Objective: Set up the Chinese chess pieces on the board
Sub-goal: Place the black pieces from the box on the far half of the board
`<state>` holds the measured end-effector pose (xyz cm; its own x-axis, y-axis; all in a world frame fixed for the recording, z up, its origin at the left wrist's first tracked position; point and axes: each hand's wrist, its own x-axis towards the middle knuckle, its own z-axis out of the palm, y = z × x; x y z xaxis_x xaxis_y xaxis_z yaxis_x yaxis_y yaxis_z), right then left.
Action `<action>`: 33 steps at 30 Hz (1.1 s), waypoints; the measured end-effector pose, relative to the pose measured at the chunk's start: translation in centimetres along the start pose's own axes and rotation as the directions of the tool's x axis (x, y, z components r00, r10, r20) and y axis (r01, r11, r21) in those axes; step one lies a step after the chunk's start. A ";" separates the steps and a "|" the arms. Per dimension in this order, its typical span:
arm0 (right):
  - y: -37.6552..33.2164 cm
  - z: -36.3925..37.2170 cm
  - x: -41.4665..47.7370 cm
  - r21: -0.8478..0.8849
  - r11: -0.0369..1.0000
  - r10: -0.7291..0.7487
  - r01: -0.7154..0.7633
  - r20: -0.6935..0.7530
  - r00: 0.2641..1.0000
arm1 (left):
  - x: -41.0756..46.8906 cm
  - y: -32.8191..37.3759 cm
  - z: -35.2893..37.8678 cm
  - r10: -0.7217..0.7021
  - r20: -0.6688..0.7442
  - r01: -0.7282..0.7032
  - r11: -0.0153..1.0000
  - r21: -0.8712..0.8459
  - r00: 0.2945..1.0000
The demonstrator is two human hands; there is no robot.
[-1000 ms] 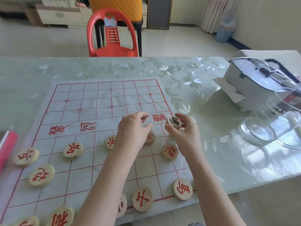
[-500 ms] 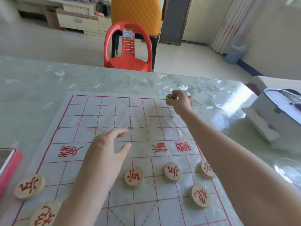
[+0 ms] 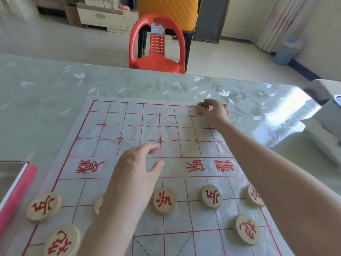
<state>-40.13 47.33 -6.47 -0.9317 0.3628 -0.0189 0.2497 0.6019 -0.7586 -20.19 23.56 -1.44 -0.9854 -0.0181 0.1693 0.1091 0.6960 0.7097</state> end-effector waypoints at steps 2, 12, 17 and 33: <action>-0.2 -0.7 -0.5 0.030 1.000 0.011 -0.011 0.010 1.000 | 0.1 0.2 -0.2 0.005 -0.003 -0.005 1.000 0.001 1.000; -4.6 -2.0 -12.2 0.126 0.960 -0.259 0.249 0.072 0.963 | -1.2 0.4 -3.8 -0.012 0.010 0.012 1.000 0.006 1.000; -7.0 0.7 -20.3 0.143 0.919 -0.394 0.367 0.295 0.871 | -2.0 -2.4 -8.1 -0.117 0.016 0.117 0.993 0.037 0.993; -18.8 13.5 -33.2 0.130 0.757 -0.563 0.641 0.629 0.537 | -7.4 -17.4 -20.8 -0.436 -0.069 0.441 0.892 0.100 0.897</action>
<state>-17.46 14.31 -0.39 -0.8066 -0.5911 0.0071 -0.4421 0.5952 -0.6710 -12.11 -3.36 -0.82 -0.9228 -0.3691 -0.1105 -0.3503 0.6845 0.6393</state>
